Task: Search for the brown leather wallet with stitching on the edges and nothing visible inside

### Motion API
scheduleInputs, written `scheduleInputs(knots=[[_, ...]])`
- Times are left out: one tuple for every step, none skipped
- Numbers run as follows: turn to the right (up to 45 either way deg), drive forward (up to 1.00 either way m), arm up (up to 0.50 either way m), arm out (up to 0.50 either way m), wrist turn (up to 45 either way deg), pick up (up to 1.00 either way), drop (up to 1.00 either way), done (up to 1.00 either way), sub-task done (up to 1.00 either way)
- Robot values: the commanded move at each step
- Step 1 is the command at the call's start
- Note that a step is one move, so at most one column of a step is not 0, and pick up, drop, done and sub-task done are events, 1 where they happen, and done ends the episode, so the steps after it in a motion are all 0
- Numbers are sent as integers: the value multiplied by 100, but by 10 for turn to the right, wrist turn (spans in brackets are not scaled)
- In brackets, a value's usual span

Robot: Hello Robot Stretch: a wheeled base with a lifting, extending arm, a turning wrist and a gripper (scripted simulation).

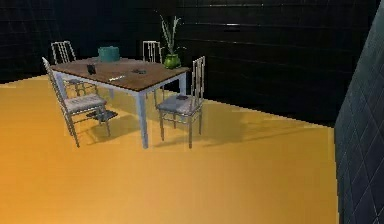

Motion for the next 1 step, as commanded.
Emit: scheduleInputs(knots=[[-30,0,0,0,0,0,0,0,0]])
